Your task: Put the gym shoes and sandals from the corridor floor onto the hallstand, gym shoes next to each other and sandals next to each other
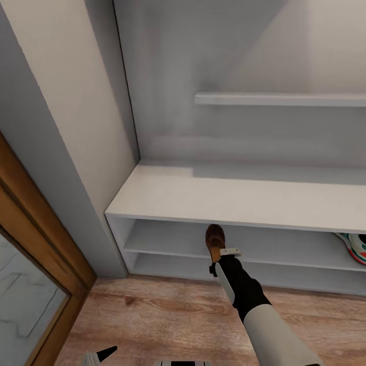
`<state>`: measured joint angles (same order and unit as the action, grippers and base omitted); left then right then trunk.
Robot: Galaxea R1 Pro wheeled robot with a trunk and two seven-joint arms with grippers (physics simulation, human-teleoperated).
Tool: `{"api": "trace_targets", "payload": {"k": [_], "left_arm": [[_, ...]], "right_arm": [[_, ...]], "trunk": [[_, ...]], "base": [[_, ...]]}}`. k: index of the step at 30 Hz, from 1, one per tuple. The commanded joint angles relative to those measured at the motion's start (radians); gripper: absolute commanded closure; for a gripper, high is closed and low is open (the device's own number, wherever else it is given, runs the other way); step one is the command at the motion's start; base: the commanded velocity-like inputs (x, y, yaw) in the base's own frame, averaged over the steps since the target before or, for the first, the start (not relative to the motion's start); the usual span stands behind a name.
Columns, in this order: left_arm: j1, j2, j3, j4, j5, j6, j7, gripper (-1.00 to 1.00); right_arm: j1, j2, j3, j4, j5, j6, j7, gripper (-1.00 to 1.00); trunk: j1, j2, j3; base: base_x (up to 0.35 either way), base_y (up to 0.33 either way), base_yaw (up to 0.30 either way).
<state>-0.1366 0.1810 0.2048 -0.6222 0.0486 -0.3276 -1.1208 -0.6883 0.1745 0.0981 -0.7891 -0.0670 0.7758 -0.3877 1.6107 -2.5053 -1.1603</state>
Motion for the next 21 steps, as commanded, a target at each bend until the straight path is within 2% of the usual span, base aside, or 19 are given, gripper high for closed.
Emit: {"api": "trace_targets", "payload": {"k": [1,9,17,21], "left_arm": [[-0.001,0.000,0.001,0.001,0.001,-0.005,-0.004,-1.00],[0.000,0.000,0.001,0.001,0.001,-0.005,-0.004,-1.00],[0.000,-0.001,0.001,0.001,0.001,-0.005,-0.003,-1.00],[-0.001,0.000,0.001,0.001,0.000,-0.005,-0.004,-1.00]], "right_arm": [[0.000,0.000,0.002,-0.001,-0.010,0.003,-0.008,1.00],[0.000,0.000,0.002,-0.001,-0.010,0.003,-0.008,1.00],[0.000,0.000,0.000,-0.001,-0.010,0.002,-0.008,1.00],[0.000,0.000,0.000,-0.001,-0.010,0.002,-0.008,1.00]], "trunk": [[0.000,0.000,-0.001],[0.000,0.000,-0.001],[0.000,0.000,-0.001],[0.000,0.000,-0.001]], "base": [[0.086,0.000,0.000],[0.027,0.000,0.000],[0.210,0.000,0.000],[0.076,0.000,0.000]]}}
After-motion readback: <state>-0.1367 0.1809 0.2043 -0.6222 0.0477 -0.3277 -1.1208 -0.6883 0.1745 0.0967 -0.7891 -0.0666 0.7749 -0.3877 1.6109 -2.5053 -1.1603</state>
